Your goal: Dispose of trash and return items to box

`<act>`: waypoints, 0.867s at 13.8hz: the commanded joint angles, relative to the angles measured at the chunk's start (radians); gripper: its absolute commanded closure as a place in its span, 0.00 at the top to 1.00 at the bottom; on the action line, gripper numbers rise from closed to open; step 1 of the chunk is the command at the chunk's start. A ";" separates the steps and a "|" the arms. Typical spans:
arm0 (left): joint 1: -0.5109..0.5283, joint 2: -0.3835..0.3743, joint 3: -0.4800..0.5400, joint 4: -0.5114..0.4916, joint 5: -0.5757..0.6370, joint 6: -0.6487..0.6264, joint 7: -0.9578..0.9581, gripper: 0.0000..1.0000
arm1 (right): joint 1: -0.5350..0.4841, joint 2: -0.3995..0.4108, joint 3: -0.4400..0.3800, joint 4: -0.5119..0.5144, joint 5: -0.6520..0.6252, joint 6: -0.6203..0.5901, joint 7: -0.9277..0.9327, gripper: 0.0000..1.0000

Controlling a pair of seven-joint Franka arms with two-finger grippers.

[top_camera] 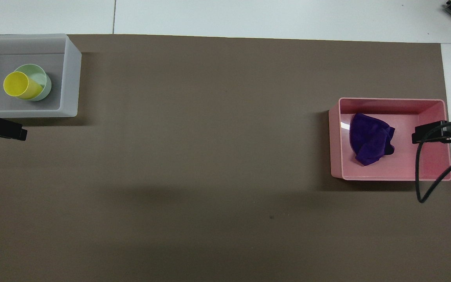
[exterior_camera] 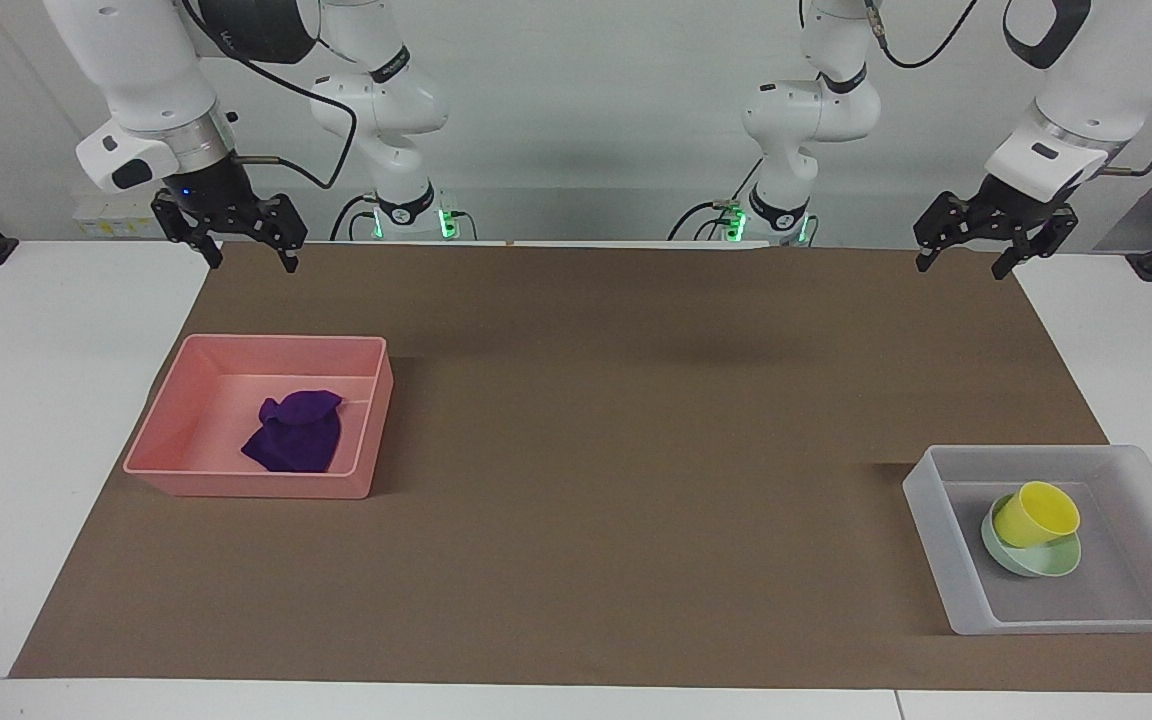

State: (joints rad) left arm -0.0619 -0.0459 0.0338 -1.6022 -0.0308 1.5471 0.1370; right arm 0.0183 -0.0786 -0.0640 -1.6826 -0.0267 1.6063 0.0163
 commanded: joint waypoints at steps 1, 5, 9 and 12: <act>-0.016 0.005 0.012 -0.013 0.015 0.014 -0.014 1.00 | -0.009 -0.013 0.004 -0.022 -0.005 0.018 0.004 1.00; -0.016 -0.029 0.014 -0.085 0.016 0.062 -0.013 1.00 | -0.009 -0.013 0.006 -0.022 -0.005 0.018 0.005 1.00; -0.015 -0.029 0.014 -0.084 0.016 0.064 -0.013 1.00 | -0.009 -0.013 0.004 -0.022 -0.005 0.018 0.005 1.00; -0.016 -0.031 0.015 -0.087 0.016 0.067 -0.016 1.00 | -0.009 -0.013 0.004 -0.022 -0.005 0.018 0.004 1.00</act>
State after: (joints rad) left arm -0.0619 -0.0482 0.0363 -1.6544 -0.0308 1.5873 0.1368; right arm 0.0183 -0.0786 -0.0640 -1.6829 -0.0267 1.6063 0.0163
